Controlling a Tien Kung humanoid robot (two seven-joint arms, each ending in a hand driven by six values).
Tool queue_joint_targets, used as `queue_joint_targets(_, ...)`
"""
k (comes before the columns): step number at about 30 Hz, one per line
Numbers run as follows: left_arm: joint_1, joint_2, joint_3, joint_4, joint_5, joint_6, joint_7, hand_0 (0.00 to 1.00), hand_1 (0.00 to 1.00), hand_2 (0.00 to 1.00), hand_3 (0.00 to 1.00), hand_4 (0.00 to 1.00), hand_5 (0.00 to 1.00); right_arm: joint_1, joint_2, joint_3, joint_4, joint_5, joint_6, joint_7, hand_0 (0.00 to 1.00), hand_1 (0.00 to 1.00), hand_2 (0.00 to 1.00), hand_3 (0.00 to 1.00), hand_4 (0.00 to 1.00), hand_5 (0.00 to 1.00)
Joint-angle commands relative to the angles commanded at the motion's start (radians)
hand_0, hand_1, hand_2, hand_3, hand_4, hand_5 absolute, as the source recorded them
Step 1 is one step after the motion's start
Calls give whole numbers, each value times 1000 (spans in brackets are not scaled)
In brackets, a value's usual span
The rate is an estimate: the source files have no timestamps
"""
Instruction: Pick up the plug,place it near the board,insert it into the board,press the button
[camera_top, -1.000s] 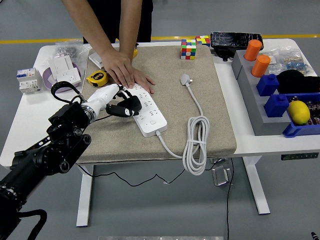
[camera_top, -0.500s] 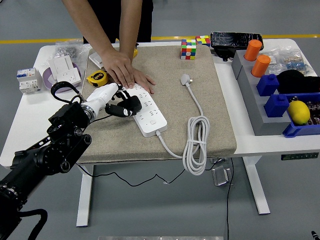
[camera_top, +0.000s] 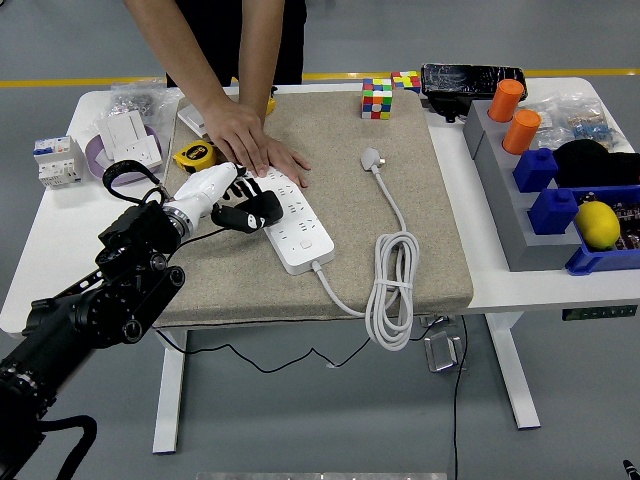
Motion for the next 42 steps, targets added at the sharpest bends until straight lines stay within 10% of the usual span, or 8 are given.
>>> queue_joint_targets(42,5,3,8,-9,18,-19,-5,432,490,387,452,715,161,-3,0,0,0,4,-1,1,945,841,779,793,998,998)
